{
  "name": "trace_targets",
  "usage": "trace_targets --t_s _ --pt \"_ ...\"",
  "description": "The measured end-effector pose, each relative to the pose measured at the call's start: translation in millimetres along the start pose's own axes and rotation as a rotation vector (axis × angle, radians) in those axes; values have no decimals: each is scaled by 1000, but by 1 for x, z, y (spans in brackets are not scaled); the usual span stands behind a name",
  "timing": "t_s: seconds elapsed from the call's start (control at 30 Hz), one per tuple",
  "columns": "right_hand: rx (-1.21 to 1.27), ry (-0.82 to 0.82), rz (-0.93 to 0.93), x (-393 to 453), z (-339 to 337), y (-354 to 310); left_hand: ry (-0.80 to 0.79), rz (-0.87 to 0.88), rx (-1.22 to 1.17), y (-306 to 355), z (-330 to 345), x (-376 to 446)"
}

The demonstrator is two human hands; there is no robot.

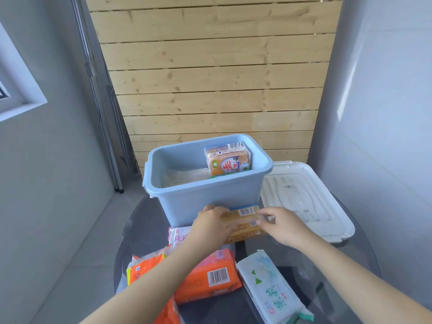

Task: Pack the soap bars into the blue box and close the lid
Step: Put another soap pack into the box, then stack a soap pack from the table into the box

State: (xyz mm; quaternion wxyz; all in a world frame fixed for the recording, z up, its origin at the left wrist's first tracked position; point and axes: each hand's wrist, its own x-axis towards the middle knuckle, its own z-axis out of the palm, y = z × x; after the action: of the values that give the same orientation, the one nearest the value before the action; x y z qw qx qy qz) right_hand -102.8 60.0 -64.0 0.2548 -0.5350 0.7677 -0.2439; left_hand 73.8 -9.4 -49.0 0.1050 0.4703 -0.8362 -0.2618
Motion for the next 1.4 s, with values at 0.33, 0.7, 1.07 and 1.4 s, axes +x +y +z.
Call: trace_targets --t_s 0.33,0.7,1.07,1.4 --pt "91 20 155 9 10 -6 -32 -7 74 -4 20 11" --pt "691 107 340 -20 3 -11 133 180 -125 0 5 -3" --pt "975 270 337 -99 18 -16 -247 281 -313 -3 -16 -22" --pt "873 263 307 -112 36 -24 -182 241 -102 -16 -19 -54"
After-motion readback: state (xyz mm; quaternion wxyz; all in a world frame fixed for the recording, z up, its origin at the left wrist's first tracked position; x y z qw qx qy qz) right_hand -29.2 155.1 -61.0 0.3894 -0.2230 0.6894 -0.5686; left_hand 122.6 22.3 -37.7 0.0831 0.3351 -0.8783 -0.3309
